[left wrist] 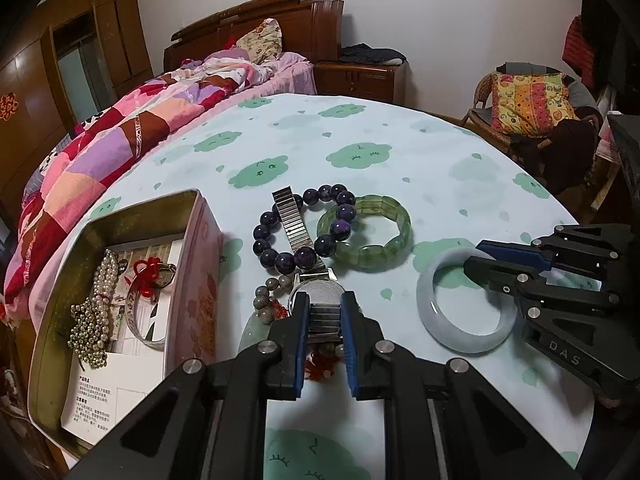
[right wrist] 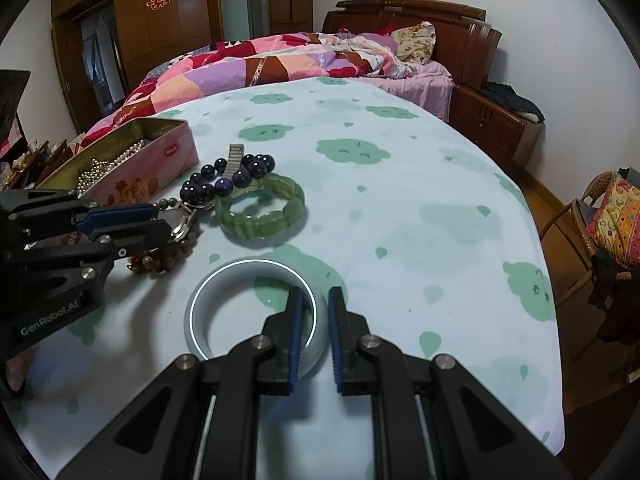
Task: Organize jewelry
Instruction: 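Grasp the silver wristwatch with the left tool while the right tool lifts the white bangle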
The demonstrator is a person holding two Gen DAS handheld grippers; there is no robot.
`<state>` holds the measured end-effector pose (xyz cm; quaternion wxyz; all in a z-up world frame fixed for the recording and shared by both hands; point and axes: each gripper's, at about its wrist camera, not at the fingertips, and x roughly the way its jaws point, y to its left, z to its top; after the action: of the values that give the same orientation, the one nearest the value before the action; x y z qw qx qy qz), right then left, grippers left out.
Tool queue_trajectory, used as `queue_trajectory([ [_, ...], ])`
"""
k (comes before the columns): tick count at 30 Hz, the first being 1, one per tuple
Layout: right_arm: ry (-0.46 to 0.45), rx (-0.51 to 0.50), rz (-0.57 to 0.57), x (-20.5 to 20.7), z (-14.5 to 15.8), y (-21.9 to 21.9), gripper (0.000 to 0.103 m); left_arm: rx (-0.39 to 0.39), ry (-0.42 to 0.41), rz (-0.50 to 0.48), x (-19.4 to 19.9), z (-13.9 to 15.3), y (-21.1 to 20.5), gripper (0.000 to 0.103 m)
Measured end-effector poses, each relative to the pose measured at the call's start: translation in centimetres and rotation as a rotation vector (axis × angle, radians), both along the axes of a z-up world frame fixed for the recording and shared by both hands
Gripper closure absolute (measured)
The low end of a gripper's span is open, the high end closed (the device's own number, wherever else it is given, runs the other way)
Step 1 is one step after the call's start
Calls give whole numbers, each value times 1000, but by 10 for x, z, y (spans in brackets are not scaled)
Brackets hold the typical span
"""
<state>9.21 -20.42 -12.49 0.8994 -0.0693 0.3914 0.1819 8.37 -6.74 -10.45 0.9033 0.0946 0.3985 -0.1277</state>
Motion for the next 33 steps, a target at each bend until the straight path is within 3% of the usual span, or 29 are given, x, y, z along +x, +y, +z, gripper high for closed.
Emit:
queue_trajectory([
  [33, -24, 41, 22, -8, 19, 5, 89, -82, -116, -12, -29, 57, 16, 89],
])
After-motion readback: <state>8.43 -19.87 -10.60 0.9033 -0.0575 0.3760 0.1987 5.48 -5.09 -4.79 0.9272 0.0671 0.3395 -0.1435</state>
